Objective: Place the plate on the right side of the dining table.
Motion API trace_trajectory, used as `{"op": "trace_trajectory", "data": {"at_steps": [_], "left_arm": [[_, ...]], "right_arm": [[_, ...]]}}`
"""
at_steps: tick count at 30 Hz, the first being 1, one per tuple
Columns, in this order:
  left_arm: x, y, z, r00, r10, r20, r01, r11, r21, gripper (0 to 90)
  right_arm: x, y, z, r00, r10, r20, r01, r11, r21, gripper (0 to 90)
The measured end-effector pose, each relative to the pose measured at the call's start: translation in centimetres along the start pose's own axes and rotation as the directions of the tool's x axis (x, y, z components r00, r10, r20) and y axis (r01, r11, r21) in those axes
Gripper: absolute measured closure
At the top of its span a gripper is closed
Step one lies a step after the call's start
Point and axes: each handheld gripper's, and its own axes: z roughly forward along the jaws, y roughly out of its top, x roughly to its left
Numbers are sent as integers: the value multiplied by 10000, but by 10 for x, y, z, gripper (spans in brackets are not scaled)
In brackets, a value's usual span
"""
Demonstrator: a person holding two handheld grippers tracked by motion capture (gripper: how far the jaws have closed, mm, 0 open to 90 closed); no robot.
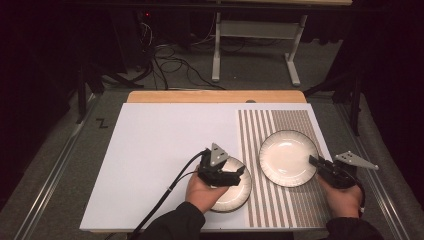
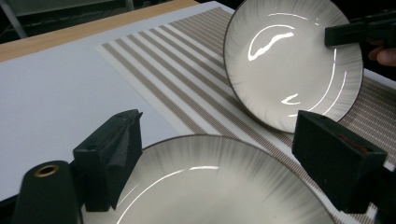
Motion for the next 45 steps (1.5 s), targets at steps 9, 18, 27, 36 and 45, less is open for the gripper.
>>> {"op": "trace_trajectory", "data": {"at_steps": [9, 18, 27, 36, 45], "left_arm": [[23, -26, -39, 9991, -51, -423, 47, 9999, -105, 79], [52, -48, -80, 9942, -1, -1079, 1, 10000, 0, 5], [72, -75, -109, 9877, -484, -1489, 437, 9984, -345, 5], [77, -78, -112, 9867, -801, -1416, 721, 9955, -610, 6], [79, -79, -110, 9879, -816, -1316, 754, 9958, -513, 6]], "right_arm": [[3, 3, 0, 9998, -154, 124, 152, 9998, 95, 792], [5, 6, 1, 9994, -238, 261, 233, 9996, 180, 791], [3, 10, 9, 9994, -140, 320, 124, 9987, 498, 784], [-3, 10, 19, 9985, 419, 346, -444, 9962, 752, 780], [-15, 7, 28, 9928, 1180, 200, -1195, 9849, 1250, 768]]}}
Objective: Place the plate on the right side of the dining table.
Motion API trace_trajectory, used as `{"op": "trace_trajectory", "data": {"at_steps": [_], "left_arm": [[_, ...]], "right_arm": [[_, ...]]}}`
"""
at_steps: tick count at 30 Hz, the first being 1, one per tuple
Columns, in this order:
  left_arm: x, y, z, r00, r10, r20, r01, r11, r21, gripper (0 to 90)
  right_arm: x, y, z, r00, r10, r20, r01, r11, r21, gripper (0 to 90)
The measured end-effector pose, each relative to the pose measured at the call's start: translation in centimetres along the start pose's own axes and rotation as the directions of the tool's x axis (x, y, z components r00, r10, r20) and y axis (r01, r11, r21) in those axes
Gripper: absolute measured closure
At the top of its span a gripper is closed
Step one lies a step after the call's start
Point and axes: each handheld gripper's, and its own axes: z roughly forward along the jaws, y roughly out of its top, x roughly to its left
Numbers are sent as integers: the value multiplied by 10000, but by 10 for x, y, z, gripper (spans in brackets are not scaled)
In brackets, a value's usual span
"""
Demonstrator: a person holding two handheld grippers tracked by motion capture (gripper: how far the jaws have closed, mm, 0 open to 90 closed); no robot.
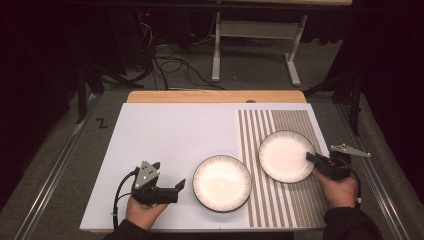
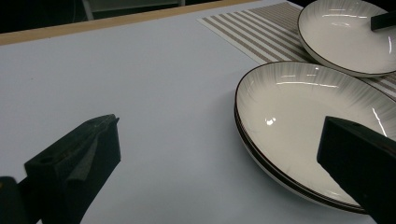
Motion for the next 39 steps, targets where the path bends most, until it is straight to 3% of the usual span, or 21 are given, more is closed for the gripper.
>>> {"op": "trace_trajectory", "data": {"at_steps": [11, 16, 20, 26, 30, 34, 37, 39], "left_arm": [[3, -2, 3, 10000, -28, -46, 29, 9998, 193, 7], [3, -3, 4, 10000, 2, -25, -1, 9995, 310, 7], [3, -4, 5, 10000, 46, 0, -46, 9993, 382, 7], [3, -5, 7, 9999, 114, 35, -115, 9987, 495, 6], [4, -6, 6, 9999, -37, 107, 32, 9988, 494, 6], [5, -6, 4, 9998, 6, 179, -13, 9991, 419, 6], [4, -5, 2, 9997, 57, 256, -66, 9994, 350, 6], [3, -5, 0, 9994, 106, 330, -116, 9995, 302, 6]], "right_arm": [[-4, -4, 8, 9986, 327, 407, -343, 9986, 406, 753], [-5, -7, 8, 9967, 89, 803, -142, 9978, 655, 730], [-1, -5, -2, 9964, -64, 848, 53, 9999, 132, 654], [27, 3, -22, 9897, -1263, 670, 1294, 9906, -440, 474], [53, 3, -32, 9846, -1731, 231, 1745, 9795, -1004, 331], [89, 0, -37, 9741, -2237, -341, 2163, 9649, -1489, 165], [118, -5, -38, 9614, -2605, -887, 2406, 9522, -1883, 109], [135, -9, -37, 9529, -2872, -969, 2652, 9448, -1923, 60]]}}
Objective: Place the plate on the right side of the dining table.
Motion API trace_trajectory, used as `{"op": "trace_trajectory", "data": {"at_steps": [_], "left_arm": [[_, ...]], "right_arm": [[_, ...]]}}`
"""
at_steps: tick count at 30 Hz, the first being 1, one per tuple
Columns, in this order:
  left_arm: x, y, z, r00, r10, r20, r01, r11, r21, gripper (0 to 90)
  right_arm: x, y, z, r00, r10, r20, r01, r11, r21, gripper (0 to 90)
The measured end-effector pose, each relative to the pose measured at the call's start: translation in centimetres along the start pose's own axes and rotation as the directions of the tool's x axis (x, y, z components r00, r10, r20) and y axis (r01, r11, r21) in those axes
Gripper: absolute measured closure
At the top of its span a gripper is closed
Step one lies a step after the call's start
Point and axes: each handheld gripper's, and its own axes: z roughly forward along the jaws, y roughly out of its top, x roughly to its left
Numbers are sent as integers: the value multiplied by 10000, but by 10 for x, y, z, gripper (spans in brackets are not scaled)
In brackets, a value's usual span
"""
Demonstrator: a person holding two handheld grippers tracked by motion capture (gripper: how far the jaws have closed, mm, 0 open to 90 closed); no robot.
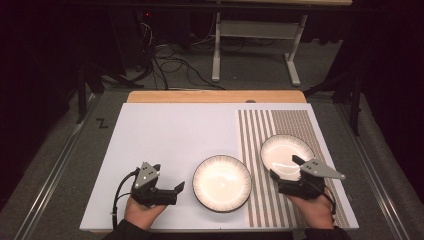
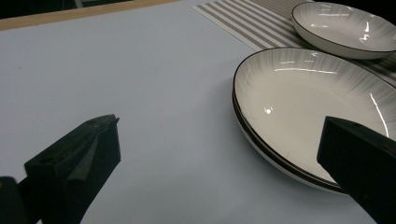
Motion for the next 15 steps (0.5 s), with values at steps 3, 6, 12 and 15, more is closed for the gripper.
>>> {"op": "trace_trajectory", "data": {"at_steps": [3, 6, 12, 15], "left_arm": [[-2, 0, -2, 9999, 50, 129, -50, 10000, -22, 6], [-3, 0, -3, 9997, 67, 225, -65, 9999, -82, 5], [-3, 1, -5, 9995, -47, 304, 52, 9999, -161, 6], [-3, 1, -5, 9995, -44, 309, 49, 9998, -176, 6]], "right_arm": [[29, 0, 5, 9991, -193, -383, 191, 9998, -38, 5], [52, -4, 7, 9949, -454, -906, 453, 9990, -30, 5], [66, -6, 5, 9905, -818, -1105, 811, 9966, -109, 5], [62, -7, 4, 9922, -744, -997, 744, 9972, -29, 5]]}}
